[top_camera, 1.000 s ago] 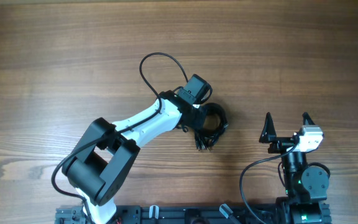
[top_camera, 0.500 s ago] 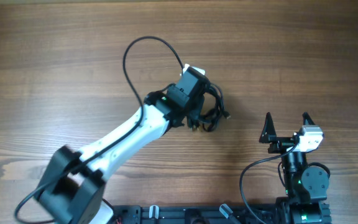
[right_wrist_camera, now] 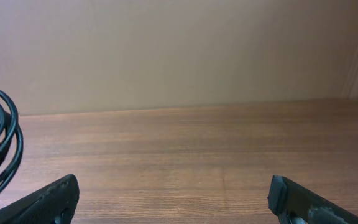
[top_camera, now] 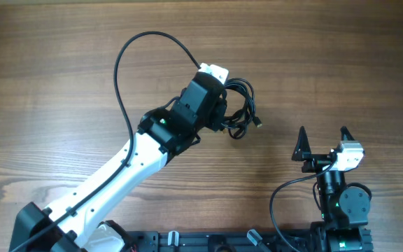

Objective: Untangle cables
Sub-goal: 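Grasp the cable coil with the left gripper and lift it up, then move the right gripper toward the hanging coil held by the left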

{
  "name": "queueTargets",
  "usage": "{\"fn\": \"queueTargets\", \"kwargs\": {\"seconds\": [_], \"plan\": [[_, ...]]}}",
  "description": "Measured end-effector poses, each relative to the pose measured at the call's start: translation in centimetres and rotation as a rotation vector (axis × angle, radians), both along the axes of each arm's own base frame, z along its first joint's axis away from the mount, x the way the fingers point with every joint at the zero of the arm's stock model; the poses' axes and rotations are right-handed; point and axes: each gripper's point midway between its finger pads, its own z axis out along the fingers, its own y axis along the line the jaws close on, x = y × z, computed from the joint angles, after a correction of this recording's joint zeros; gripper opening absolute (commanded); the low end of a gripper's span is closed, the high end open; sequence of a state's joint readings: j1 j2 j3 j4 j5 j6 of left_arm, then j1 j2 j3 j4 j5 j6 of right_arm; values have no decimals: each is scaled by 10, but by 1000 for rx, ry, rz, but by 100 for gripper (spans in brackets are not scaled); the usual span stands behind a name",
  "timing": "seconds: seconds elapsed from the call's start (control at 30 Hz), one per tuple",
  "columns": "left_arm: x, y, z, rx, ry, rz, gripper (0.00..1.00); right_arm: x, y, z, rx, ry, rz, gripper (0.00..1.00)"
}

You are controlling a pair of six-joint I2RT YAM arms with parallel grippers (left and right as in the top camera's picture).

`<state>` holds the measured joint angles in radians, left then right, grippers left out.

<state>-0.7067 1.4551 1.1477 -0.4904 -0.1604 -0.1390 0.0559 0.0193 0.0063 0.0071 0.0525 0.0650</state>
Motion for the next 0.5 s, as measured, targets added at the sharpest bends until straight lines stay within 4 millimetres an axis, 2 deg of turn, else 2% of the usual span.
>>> {"fn": "queueTargets", "kwargs": {"seconds": [0.33, 0.5], "plan": [[0, 0, 1, 100, -54, -113, 4, 0, 2, 6, 43, -22, 12, 100], [2, -2, 4, 135, -92, -163, 4, -2, 21, 13, 184, -42, 129, 100]]}}
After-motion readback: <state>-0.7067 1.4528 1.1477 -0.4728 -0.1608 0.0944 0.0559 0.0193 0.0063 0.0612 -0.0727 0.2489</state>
